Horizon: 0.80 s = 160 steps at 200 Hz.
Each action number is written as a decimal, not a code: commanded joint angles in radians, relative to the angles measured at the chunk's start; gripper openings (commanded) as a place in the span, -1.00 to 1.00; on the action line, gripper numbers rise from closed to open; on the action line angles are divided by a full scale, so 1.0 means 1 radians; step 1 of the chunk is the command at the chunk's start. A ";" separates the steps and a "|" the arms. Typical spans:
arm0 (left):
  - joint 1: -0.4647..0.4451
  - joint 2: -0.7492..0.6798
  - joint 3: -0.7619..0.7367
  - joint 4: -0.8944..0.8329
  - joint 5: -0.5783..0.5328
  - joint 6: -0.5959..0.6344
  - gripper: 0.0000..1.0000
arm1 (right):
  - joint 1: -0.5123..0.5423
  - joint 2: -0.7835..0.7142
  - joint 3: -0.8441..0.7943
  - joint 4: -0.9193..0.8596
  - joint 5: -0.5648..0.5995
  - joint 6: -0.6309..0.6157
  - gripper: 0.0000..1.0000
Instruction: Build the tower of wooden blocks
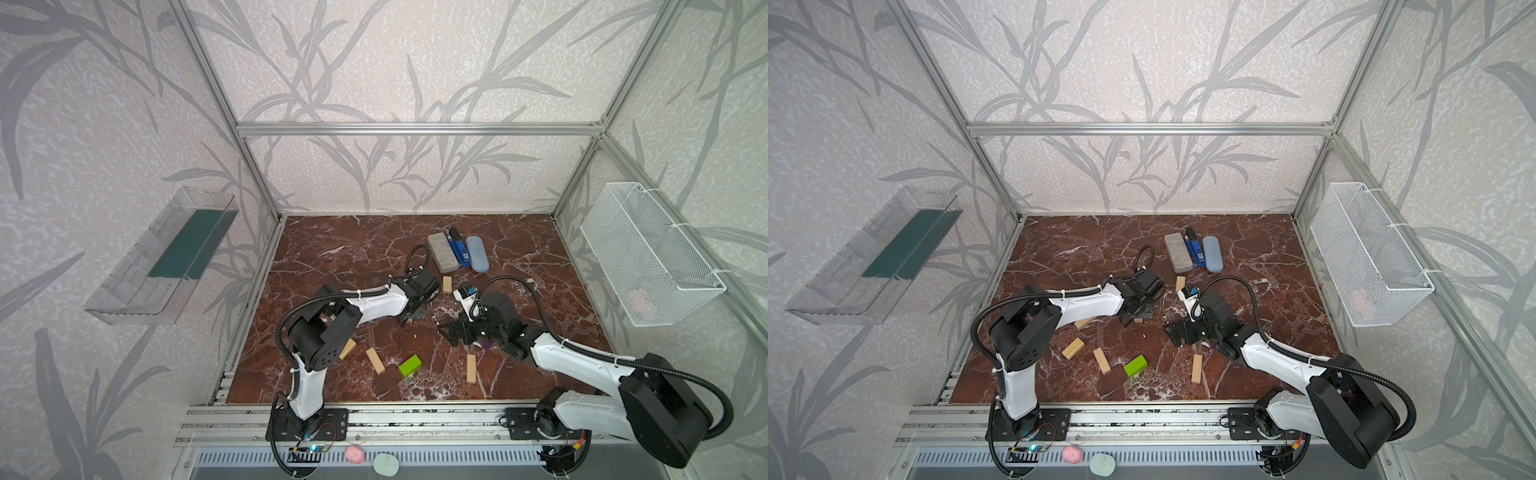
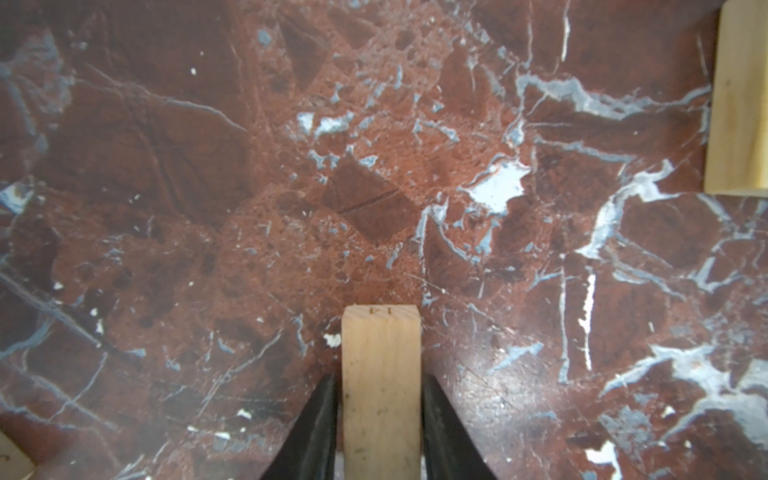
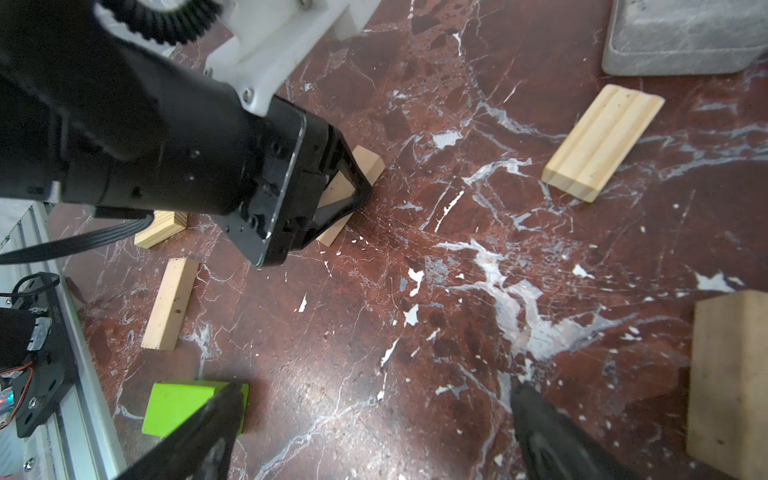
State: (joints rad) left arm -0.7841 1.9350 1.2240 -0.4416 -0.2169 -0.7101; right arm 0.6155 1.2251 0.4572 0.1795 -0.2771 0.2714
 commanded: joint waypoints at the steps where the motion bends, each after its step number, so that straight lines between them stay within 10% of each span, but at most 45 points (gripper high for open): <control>1: 0.002 0.008 -0.005 -0.043 -0.033 -0.035 -0.33 | 0.004 -0.033 0.006 0.021 0.019 -0.009 0.98; 160: 0.007 -0.107 -0.007 -0.072 -0.022 -0.055 -0.12 | 0.001 -0.144 0.090 -0.195 0.065 0.042 0.98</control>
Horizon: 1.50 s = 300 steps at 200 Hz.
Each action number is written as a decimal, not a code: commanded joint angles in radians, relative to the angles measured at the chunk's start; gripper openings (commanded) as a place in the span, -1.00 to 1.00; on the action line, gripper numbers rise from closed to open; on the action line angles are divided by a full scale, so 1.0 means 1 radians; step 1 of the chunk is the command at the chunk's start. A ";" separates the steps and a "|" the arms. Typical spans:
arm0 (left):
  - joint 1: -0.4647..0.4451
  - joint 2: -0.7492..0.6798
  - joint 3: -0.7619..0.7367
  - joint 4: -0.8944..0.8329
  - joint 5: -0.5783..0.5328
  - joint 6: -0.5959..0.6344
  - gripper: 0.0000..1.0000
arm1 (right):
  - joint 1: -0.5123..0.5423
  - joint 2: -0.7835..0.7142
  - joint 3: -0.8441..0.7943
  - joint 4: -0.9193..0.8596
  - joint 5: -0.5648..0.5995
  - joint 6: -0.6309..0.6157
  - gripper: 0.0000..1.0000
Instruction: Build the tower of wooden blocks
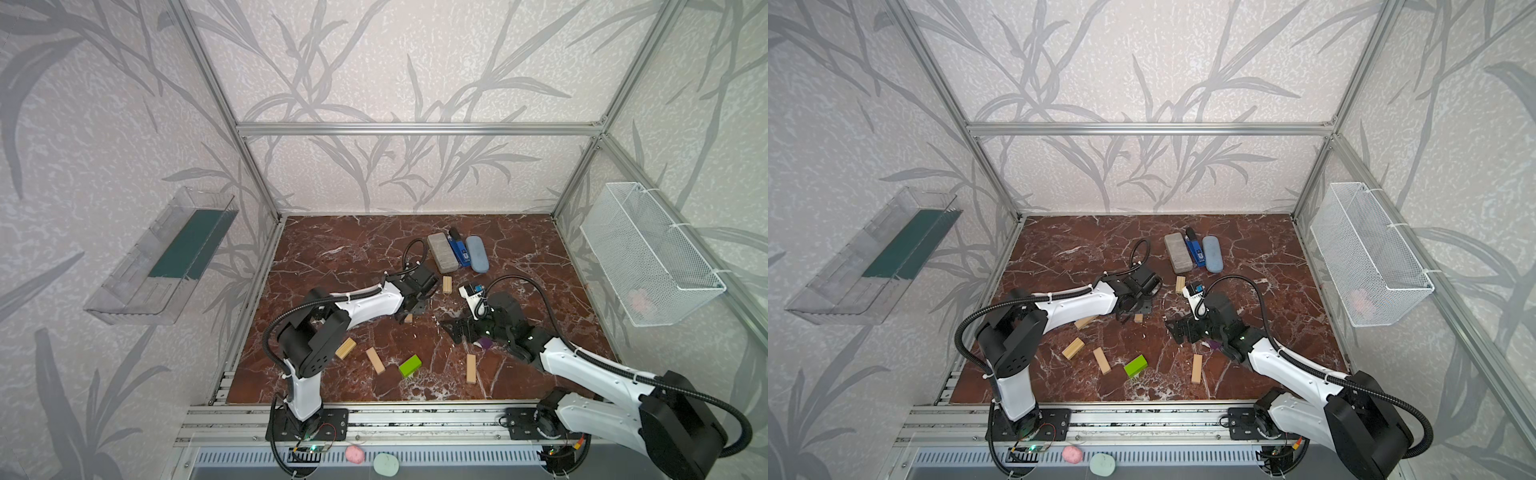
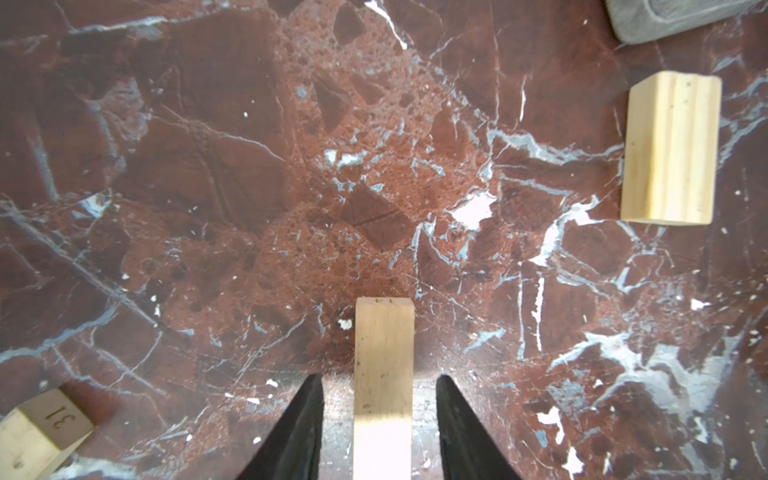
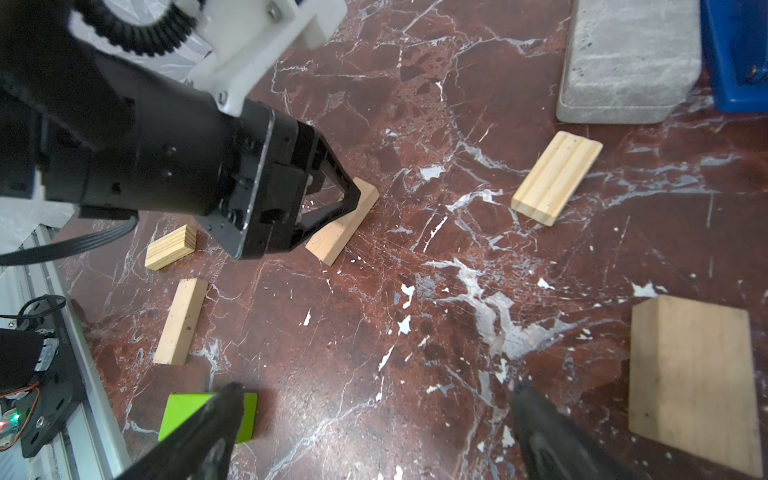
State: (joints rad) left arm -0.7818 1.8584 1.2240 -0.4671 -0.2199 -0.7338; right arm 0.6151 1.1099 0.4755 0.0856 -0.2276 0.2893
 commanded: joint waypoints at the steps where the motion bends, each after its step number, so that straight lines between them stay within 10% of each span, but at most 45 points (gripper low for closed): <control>1: 0.005 -0.032 -0.007 -0.046 -0.017 -0.032 -0.12 | 0.002 -0.029 0.074 -0.108 0.016 0.025 0.98; 103: 0.003 -0.430 -0.265 0.054 0.161 0.068 0.11 | 0.010 -0.087 0.248 -0.810 0.135 0.215 0.91; 300: 0.006 -0.781 -0.493 0.053 0.235 0.116 0.29 | 0.364 0.119 0.141 -0.744 0.272 0.685 0.10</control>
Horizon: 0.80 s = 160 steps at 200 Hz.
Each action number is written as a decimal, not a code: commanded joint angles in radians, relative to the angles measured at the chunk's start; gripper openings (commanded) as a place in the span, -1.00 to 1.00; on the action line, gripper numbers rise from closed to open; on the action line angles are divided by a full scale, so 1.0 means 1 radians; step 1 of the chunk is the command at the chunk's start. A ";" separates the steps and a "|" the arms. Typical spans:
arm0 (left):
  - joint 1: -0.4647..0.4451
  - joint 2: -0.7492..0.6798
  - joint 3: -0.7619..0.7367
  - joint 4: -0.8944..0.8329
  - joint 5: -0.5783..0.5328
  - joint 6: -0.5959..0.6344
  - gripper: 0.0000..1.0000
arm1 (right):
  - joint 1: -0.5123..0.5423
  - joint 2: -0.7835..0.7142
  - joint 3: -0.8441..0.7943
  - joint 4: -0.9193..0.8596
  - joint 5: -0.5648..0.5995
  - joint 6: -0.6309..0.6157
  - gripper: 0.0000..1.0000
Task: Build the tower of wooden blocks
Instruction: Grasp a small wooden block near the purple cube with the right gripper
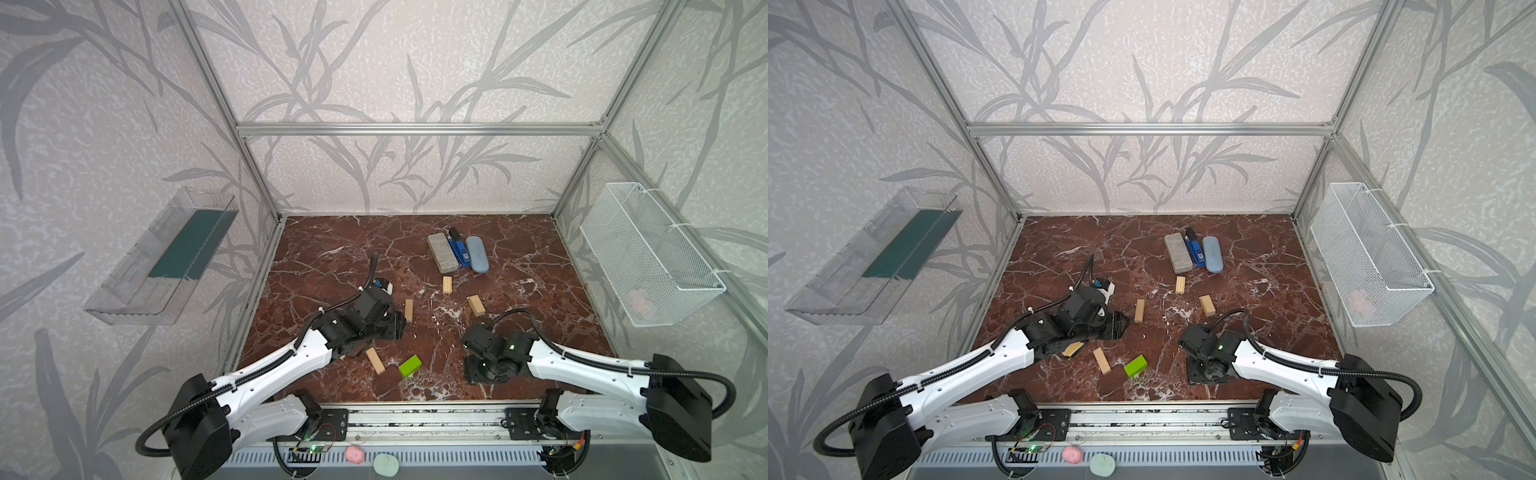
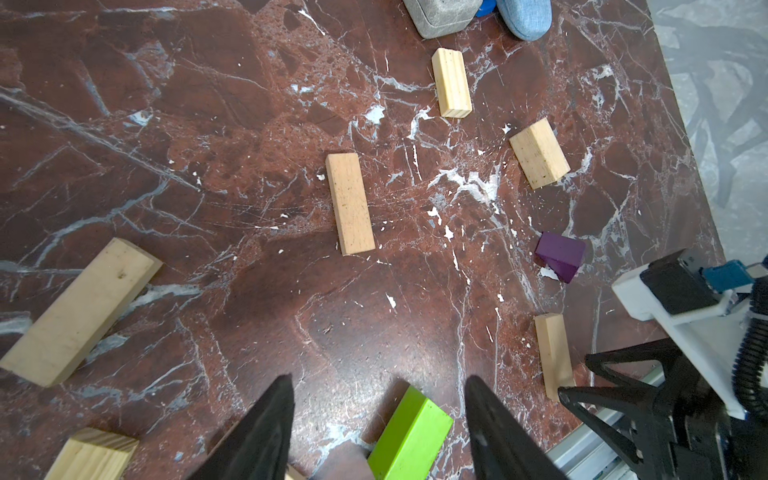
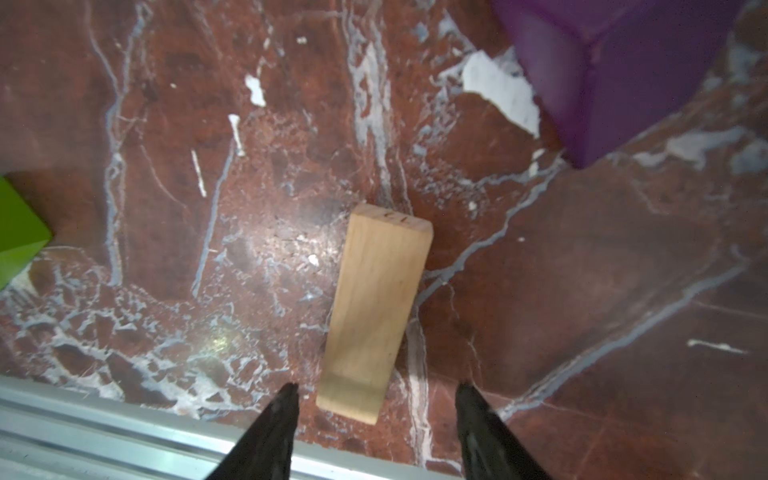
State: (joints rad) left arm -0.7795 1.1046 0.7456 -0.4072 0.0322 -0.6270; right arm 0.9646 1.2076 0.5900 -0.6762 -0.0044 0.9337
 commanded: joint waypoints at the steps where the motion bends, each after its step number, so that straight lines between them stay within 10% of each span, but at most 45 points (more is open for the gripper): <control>1: 0.003 -0.028 -0.017 -0.007 -0.017 0.010 0.29 | 0.015 0.022 0.028 0.018 0.051 0.041 0.10; 160: 0.022 -0.026 -0.042 0.023 -0.027 -0.002 0.29 | 0.021 0.151 0.078 0.057 0.099 -0.005 -0.35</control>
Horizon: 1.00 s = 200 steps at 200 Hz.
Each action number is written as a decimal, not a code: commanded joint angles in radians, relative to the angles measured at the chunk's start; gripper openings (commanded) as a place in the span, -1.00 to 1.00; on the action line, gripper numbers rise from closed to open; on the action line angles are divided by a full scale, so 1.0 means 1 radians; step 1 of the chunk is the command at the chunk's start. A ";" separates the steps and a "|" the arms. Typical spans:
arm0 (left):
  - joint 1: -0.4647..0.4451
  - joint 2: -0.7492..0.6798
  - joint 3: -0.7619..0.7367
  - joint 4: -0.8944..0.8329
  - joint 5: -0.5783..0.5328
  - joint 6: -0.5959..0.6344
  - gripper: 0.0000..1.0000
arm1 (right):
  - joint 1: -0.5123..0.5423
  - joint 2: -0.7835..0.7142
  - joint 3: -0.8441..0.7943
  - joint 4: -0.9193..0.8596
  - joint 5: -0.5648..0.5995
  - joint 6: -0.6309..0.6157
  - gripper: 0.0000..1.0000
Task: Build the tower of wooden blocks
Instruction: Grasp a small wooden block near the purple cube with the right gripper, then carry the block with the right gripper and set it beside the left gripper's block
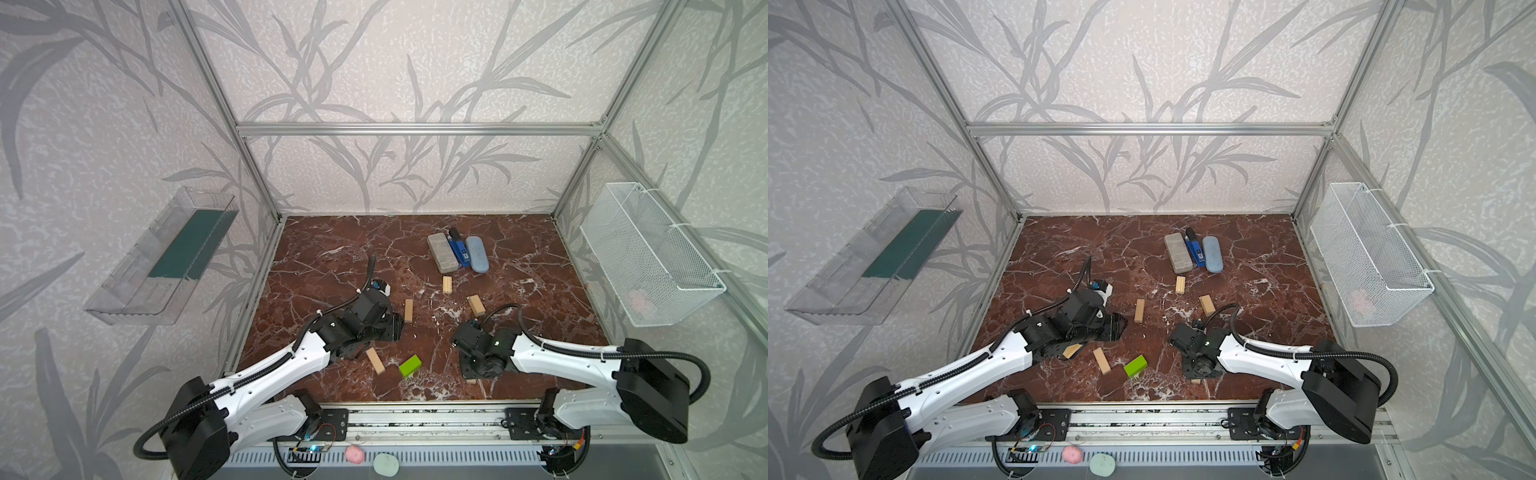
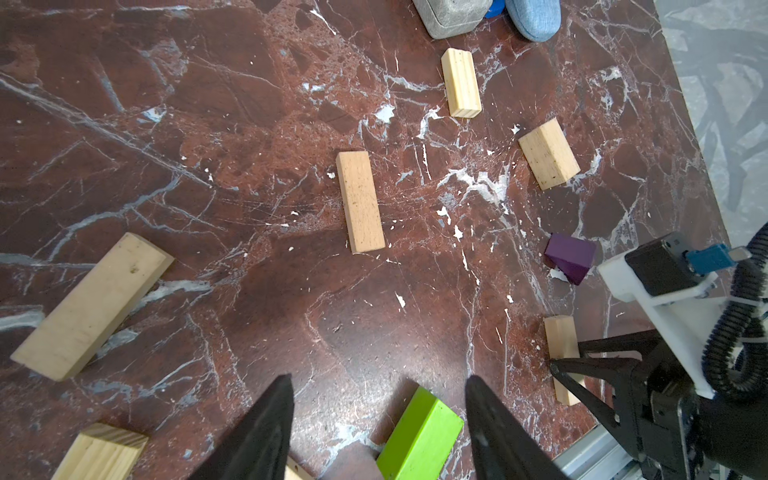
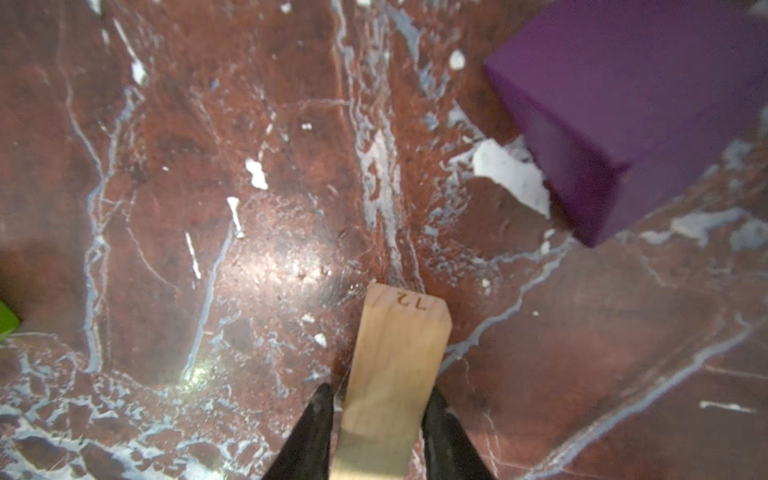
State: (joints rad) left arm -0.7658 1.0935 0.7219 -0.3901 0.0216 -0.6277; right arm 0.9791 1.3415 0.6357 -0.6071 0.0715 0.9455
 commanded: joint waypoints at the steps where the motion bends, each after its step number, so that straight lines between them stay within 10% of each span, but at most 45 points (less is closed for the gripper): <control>1: 0.008 -0.015 -0.018 0.006 -0.016 0.000 0.29 | 0.007 0.018 0.032 -0.013 0.024 -0.017 -0.36; 200: 0.112 -0.027 -0.004 0.039 -0.009 -0.018 0.29 | -0.080 0.242 0.344 0.101 0.049 -0.146 -0.50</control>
State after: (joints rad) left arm -0.6701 1.0813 0.7113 -0.3626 0.0246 -0.6315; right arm 0.9154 1.5375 0.9150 -0.5419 0.1181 0.8364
